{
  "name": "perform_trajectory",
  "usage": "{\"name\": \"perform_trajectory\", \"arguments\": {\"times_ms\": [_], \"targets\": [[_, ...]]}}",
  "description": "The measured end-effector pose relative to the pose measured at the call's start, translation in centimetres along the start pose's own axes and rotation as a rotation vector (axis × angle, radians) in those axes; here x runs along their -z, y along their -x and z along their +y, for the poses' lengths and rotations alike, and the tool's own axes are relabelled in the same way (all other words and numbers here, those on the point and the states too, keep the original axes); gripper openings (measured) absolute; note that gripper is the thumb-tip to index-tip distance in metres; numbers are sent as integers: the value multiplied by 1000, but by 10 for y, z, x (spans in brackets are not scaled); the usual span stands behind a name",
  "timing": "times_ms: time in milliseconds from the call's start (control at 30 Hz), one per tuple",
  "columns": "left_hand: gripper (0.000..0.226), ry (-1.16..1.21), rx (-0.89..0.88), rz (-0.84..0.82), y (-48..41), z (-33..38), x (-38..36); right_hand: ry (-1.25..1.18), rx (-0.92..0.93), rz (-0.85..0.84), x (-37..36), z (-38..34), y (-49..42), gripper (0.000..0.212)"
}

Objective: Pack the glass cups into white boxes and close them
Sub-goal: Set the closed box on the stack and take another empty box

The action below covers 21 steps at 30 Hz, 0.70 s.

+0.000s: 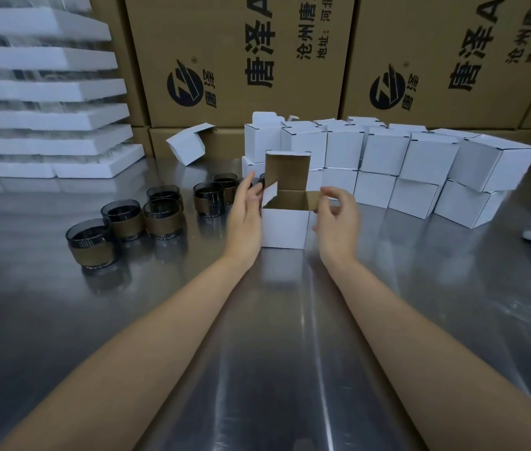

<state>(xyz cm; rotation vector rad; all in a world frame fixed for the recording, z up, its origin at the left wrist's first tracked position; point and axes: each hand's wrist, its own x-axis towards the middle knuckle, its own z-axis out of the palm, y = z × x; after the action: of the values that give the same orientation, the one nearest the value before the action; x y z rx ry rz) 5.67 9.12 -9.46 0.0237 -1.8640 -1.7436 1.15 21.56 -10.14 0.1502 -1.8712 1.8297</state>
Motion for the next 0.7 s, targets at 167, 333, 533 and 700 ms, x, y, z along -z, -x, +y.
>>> {"name": "perform_trajectory", "arguments": {"times_ms": [167, 333, 533, 700], "targets": [[43, -101, -26, -3, -2, -3, 3, 156, 3, -51, 4, -1, -1, 25], [55, -214, -73, 23, -1, -3, 0, 304, 36, -242, 5, -2, 4, 42], [41, -180, -28, 207, -5, -5, 5, 444, 102, -368, 7, -2, 7, 48], [41, -181, 114, 211, -10, -6, 5, 392, 90, -335, 6, -2, 7, 50]]}}
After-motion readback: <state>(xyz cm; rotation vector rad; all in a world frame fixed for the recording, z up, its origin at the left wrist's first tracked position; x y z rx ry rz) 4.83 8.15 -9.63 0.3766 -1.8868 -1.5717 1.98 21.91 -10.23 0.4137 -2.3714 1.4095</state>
